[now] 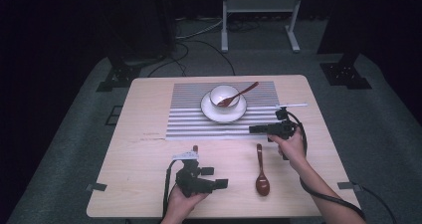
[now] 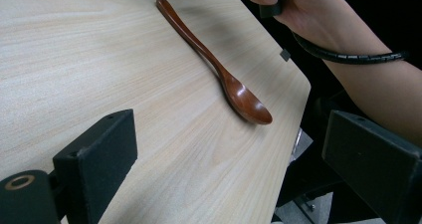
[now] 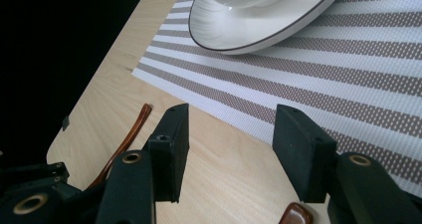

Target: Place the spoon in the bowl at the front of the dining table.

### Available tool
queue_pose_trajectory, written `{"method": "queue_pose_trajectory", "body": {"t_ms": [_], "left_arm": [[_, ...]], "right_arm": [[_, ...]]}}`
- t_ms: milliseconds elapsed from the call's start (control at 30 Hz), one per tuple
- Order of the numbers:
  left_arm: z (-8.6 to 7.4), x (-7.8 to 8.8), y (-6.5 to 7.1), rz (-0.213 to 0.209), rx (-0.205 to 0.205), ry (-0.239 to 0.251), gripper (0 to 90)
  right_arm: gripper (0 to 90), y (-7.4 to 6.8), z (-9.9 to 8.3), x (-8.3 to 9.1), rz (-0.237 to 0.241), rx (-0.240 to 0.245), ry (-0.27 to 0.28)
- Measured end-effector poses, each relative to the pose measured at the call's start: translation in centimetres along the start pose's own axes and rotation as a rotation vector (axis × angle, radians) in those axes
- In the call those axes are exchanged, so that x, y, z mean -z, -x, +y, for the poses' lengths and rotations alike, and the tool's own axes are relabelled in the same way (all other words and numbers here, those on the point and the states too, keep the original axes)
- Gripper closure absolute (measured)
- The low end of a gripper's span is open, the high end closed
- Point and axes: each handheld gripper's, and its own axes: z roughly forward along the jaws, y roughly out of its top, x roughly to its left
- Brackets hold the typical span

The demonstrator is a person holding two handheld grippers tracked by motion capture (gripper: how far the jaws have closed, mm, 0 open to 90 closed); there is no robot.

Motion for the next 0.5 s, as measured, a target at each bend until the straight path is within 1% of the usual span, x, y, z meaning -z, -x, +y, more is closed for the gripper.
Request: {"method": "queue_pose_trajectory", "body": {"t_ms": [133, 400, 467, 500], "left_arm": [[0.0, 0.0, 0.0, 0.001, -0.001, 0.000, 5.9], [-0.1, 0.1, -0.1, 0.002, -0.001, 0.000, 5.9], [-0.1, 0.0, -0.1, 0.003, -0.002, -0.002, 6.0], [-0.1, 0.1, -0.1, 0.003, -0.003, -0.003, 6.0]], "right_arm": [[47.5, 0.1, -0.6, 0.3, 0.012, -0.010, 0.011], [47.0, 0.1, -1.6, 1.1, 0.034, -0.016, 0.033], [47.0, 0.3, -2.0, 1.3, 0.048, -0.028, 0.044], [47.0, 0.3, -2.1, 1.4, 0.047, -0.027, 0.042]]}}
